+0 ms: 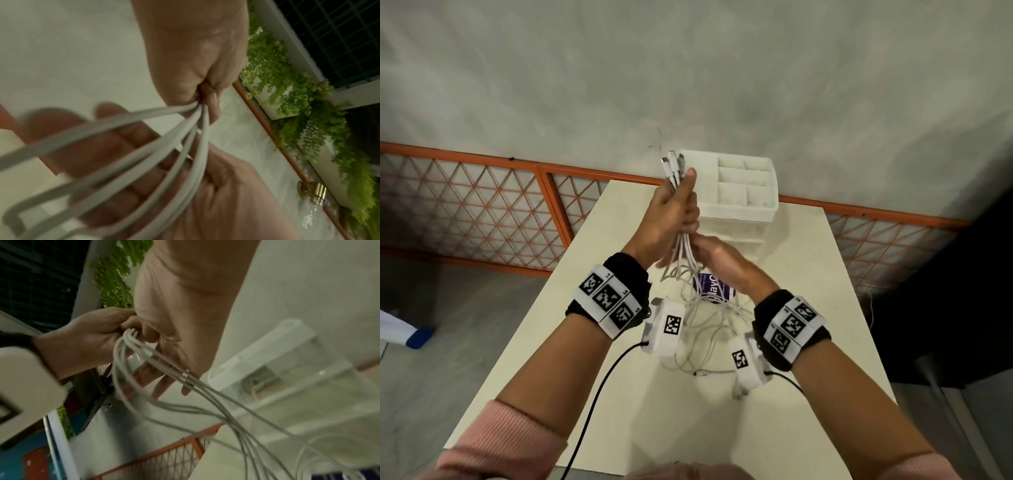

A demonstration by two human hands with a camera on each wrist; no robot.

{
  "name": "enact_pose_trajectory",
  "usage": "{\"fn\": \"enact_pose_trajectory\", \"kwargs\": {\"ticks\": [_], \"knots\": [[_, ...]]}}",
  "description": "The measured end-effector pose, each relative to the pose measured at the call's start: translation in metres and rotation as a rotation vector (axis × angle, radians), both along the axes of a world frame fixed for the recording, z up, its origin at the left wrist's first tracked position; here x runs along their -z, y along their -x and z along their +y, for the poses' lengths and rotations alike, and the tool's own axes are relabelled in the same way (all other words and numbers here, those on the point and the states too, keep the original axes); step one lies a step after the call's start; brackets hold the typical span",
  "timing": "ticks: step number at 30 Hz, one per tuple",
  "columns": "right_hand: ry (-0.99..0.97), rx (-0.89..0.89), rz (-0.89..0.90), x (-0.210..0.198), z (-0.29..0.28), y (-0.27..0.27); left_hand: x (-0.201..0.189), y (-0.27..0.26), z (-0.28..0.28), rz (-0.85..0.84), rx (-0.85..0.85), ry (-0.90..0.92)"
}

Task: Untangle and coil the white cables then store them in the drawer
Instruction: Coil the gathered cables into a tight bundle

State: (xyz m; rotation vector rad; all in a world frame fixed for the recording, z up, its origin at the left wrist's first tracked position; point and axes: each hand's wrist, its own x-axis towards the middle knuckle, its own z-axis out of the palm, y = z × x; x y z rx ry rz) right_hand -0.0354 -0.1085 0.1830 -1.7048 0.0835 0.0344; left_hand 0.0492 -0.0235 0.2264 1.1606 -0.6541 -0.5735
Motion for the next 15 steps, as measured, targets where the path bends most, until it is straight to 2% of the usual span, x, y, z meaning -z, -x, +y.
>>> {"fn": "enact_pose_trajectory", "kwargs": {"ticks": [2,5,7,10,13,14,15], "knots": [[-0.023,-0.054,0.043,0.009,0.007,-0.001,0.002,-0.008,0.004,0.003,-0.076,0.034],[0.155,0.087,0.049,0.003,0.001,0.001,0.014,-0.021,0.013,0.092,-0.235,0.085],[0.3,0.182,0.009,-0.005,-0.004,0.001,0.029,-0.027,0.015,0.14,-0.39,0.046],[0.439,0.288,-0.069,-0.009,-0.008,-0.007,0.064,-0.033,0.014,0.174,-0.584,-0.13],[0.447,0.342,-0.086,-0.011,-0.015,-0.012,0.092,-0.035,0.015,0.271,-0.557,-0.33],[0.458,0.342,-0.073,-0.012,-0.017,-0.011,0.095,-0.033,0.016,0.266,-0.541,-0.42],[0.466,0.335,-0.048,-0.014,-0.019,-0.01,0.097,-0.03,0.016,0.185,-0.528,-0.529]]}}
